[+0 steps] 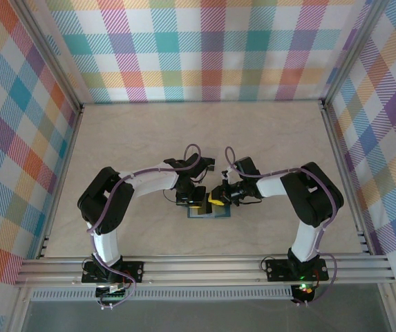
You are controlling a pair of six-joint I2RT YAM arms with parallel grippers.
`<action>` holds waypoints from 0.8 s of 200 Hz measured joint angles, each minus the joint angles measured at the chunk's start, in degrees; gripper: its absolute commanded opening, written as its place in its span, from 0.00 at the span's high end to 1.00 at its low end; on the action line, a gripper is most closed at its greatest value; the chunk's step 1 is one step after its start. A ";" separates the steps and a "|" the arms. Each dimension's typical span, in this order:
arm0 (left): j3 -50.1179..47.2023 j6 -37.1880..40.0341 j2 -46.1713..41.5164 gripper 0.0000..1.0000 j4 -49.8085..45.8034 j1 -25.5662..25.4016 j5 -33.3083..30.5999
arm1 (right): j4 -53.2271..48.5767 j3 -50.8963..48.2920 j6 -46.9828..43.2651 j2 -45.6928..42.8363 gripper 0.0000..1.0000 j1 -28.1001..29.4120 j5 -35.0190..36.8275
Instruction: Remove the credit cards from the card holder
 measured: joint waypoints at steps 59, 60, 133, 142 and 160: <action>-0.02 0.00 0.02 1.00 0.24 -0.20 -0.15 | -8.48 -0.09 -4.33 -5.57 0.91 -2.01 2.80; -0.02 -0.02 0.02 1.00 0.24 -0.20 -0.15 | -8.59 -0.09 -4.37 -5.64 0.91 -2.03 2.82; -0.02 -0.09 -0.24 1.00 0.00 -0.20 -0.46 | -20.46 4.50 -8.81 -12.09 0.91 -2.14 7.08; 0.00 -0.09 -0.28 1.00 -0.02 -0.20 -0.57 | -21.77 5.38 -9.31 -12.87 0.91 -2.14 7.58; 0.13 -0.09 -0.42 0.98 -0.57 -0.20 -0.85 | -24.20 7.23 -10.29 -14.16 0.91 -2.14 8.48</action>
